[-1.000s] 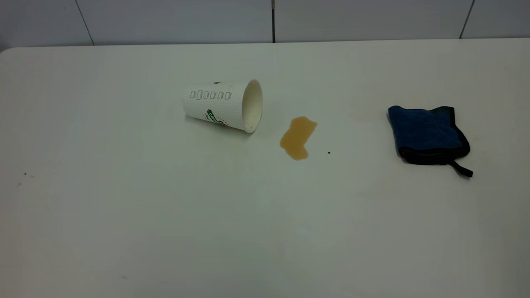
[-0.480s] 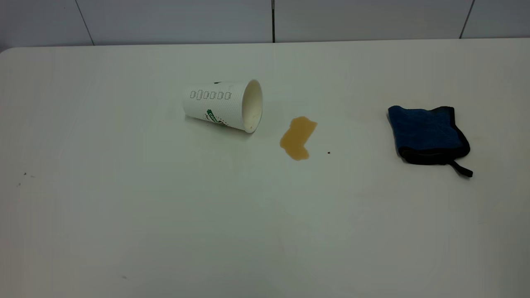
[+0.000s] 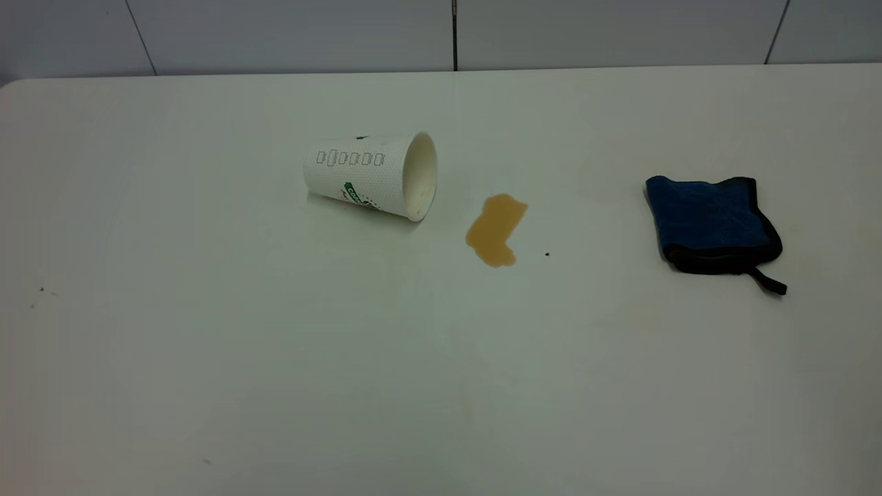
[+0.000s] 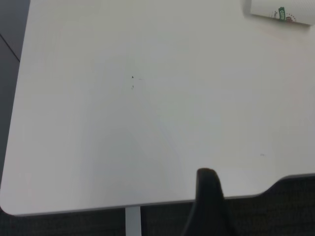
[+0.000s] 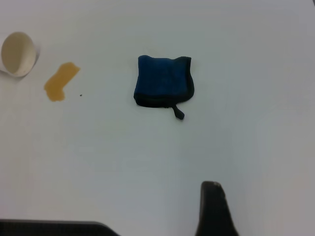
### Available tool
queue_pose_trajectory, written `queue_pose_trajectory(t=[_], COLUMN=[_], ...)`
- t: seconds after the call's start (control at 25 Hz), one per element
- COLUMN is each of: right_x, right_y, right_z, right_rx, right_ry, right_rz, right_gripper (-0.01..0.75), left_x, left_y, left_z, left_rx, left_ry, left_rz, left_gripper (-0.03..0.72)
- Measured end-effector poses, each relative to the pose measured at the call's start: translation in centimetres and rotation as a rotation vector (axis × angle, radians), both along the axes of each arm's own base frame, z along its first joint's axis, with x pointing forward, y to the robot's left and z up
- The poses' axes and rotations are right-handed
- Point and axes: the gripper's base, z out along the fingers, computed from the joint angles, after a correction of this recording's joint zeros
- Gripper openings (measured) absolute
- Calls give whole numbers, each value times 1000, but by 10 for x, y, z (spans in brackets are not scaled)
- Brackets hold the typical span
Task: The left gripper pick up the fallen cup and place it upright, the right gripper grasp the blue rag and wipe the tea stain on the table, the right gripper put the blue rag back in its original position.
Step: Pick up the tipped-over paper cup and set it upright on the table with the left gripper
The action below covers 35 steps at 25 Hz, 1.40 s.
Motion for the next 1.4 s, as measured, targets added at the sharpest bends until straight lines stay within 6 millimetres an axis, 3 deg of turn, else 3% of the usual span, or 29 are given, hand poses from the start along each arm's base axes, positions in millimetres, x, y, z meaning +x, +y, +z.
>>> queue_pose_trajectory(t=[0.4, 0.56, 0.68, 0.88, 1.12, 1.24, 1.4], right_x=[0, 0, 0, 0, 0, 0, 0], right_y=[0, 0, 0, 0, 0, 0, 0], right_z=[0, 0, 0, 0, 0, 0, 0], right_rx=[0, 0, 0, 0, 0, 0, 0], right_ry=[0, 0, 0, 0, 0, 0, 0], right_rz=[0, 0, 0, 0, 0, 0, 0], right_gripper=[534, 534, 534, 533, 533, 533, 533], left_x=[1, 15, 43, 111, 198, 232, 270], left_y=[0, -2, -6, -18, -32, -57, -108], left_z=[1, 19, 34, 53, 53, 42, 16], left_rx=[3, -13, -20, -44, -65, -43, -11], left_ry=[-4, -20, 14, 92, 155, 164, 179], left_rz=[1, -12, -55, -187, -315, -425, -542], left_gripper=[585, 585, 585, 585, 585, 585, 585])
